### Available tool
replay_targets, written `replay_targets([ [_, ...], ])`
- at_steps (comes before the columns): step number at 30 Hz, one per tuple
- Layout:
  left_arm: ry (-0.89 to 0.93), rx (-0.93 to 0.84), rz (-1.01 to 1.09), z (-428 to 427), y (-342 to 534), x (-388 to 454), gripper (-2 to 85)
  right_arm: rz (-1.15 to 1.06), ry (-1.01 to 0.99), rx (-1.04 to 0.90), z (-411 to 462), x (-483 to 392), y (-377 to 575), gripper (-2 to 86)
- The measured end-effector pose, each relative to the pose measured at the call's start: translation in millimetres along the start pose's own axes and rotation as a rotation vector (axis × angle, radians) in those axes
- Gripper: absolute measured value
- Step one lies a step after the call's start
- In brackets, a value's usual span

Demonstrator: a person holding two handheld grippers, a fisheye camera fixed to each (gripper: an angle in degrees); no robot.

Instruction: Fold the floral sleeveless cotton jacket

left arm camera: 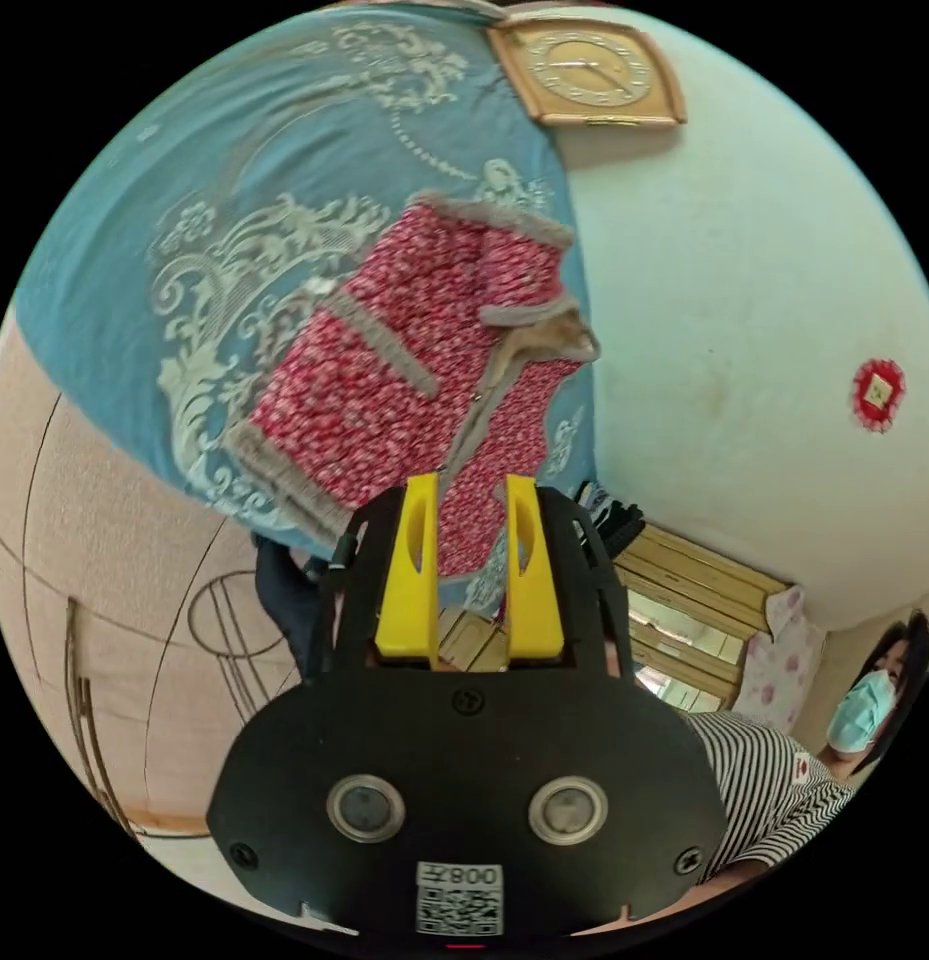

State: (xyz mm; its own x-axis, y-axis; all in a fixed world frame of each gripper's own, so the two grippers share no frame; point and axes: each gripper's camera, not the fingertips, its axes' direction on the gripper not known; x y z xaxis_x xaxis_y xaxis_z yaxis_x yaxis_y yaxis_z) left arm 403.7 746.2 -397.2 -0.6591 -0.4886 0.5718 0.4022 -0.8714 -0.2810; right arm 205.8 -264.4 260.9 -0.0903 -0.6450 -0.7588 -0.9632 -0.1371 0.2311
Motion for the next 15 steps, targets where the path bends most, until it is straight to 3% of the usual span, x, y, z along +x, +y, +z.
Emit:
replay_targets([
  [5,-0.212,-0.13,-0.047,20,-13,-29,12.6,0.083,0.036,-0.074,63,15,12,8.0],
  [15,-0.36,-0.104,0.015,38,-50,-62,14.4,-0.075,0.227,-0.15,145,13,-8,9.0],
])
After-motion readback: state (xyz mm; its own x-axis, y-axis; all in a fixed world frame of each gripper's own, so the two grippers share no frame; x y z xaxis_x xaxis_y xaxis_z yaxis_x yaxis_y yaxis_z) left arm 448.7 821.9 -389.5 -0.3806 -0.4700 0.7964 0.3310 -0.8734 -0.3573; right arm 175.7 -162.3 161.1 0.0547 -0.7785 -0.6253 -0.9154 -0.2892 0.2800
